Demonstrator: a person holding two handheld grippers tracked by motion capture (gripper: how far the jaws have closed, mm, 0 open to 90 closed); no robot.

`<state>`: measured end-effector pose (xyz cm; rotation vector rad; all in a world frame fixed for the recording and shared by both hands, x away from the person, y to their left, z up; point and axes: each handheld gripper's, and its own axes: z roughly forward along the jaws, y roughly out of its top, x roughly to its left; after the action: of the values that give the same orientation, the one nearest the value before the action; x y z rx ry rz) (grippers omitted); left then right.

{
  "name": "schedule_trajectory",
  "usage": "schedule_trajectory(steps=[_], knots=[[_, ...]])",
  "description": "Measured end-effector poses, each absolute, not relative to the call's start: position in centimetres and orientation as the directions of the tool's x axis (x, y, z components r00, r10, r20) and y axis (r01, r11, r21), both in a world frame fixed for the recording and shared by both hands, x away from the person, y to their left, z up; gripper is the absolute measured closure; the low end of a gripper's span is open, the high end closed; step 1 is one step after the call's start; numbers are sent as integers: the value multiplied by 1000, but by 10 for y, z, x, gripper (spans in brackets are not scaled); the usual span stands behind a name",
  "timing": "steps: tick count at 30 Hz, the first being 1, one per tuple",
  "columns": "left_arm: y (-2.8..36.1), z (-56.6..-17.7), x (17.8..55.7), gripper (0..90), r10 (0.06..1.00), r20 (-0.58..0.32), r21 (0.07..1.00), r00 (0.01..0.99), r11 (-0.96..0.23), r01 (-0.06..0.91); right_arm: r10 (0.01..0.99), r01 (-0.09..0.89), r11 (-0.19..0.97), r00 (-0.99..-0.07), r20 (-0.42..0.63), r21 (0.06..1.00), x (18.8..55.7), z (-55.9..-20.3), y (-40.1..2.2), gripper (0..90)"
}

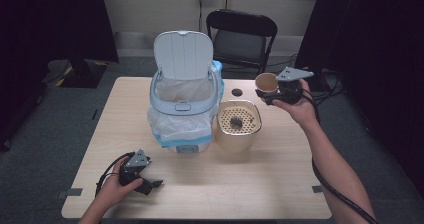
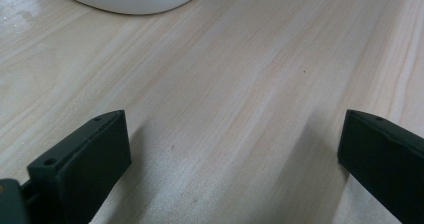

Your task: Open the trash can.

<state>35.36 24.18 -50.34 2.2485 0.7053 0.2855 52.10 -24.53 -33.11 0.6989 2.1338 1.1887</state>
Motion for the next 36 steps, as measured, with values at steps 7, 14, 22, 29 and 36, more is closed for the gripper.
schedule_trajectory(steps=[7, 14, 22, 29, 36], knots=[[242, -503, 354, 0, 567, -10, 719, 823, -568, 400, 689, 178, 451, -693, -214, 875, 523, -330, -243, 271], [242, -503, 354, 0, 567, -10, 719, 824, -568, 399, 685, 193, 425, -707, -176, 884, 524, -324, -240, 269], [242, -503, 354, 0, 567, -10, 720, 824, -568, 400, 681, 199, 403, -718, -147, 893, 522, -314, -237, 269], [242, -503, 353, 0, 569, -7, 717, 823, -571, 401, 674, 212, 381, -730, -113, 900, 522, -307, -235, 268], [242, -503, 354, 0, 568, -9, 718, 823, -569, 401, 666, 218, 371, -739, -96, 902, 524, -304, -229, 266]])
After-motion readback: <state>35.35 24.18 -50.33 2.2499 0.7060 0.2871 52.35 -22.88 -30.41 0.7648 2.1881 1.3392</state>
